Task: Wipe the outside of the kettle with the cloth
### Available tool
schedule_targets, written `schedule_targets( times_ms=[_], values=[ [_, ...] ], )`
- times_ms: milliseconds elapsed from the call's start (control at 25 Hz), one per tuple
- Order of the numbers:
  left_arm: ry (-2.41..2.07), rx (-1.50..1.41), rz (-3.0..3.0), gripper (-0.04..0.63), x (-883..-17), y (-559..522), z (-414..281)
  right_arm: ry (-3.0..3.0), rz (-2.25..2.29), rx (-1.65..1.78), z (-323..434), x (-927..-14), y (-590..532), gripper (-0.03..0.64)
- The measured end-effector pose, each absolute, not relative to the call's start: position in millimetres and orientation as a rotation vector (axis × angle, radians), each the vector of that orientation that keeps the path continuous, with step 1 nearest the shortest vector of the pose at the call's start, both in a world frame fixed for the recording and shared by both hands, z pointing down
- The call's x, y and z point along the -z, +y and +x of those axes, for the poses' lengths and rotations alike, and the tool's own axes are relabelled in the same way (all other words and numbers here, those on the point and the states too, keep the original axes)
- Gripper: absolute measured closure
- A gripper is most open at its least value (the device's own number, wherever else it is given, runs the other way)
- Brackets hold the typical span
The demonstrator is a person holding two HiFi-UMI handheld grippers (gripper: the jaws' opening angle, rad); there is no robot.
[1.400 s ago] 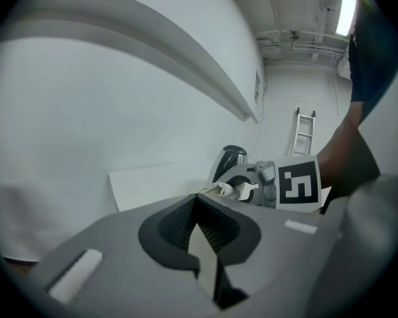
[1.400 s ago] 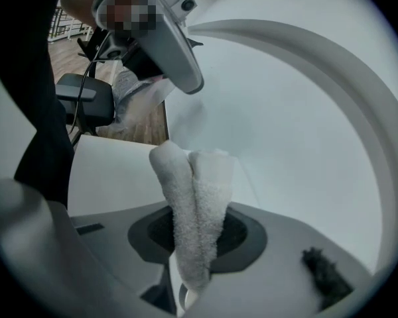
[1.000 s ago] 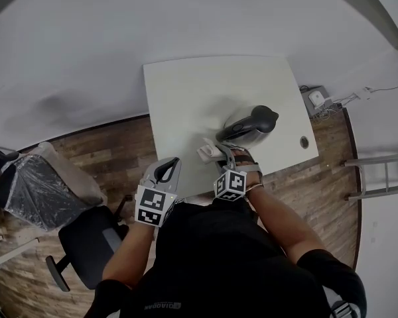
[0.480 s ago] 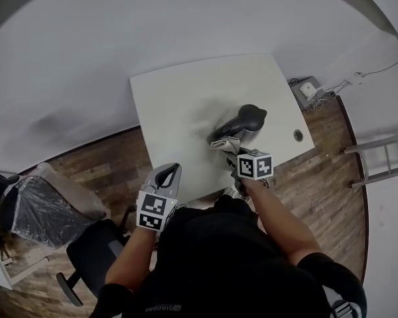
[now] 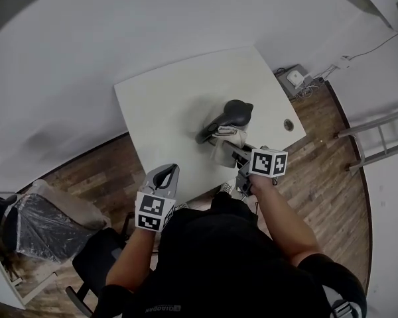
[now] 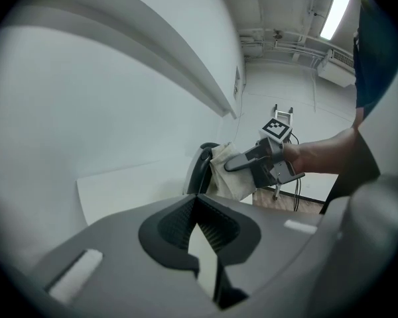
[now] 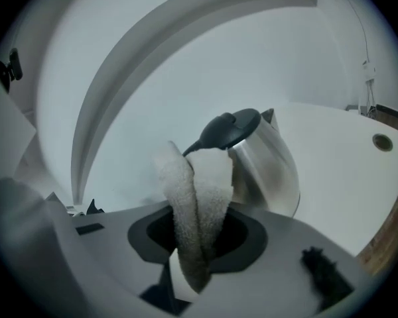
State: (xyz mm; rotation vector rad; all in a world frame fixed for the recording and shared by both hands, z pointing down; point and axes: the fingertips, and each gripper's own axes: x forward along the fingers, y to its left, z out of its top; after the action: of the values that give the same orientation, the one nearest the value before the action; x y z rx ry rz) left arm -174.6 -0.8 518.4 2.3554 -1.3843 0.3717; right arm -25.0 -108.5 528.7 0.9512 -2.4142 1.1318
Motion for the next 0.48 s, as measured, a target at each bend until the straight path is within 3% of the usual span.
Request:
schedule_targets(
  times_ms=[480],
  values=[
    [-1.152,-0.37,2.474,0.588,-514,-28,-100,-2.407,1.131,-1.06,56,-491,-73,0.518]
  ],
)
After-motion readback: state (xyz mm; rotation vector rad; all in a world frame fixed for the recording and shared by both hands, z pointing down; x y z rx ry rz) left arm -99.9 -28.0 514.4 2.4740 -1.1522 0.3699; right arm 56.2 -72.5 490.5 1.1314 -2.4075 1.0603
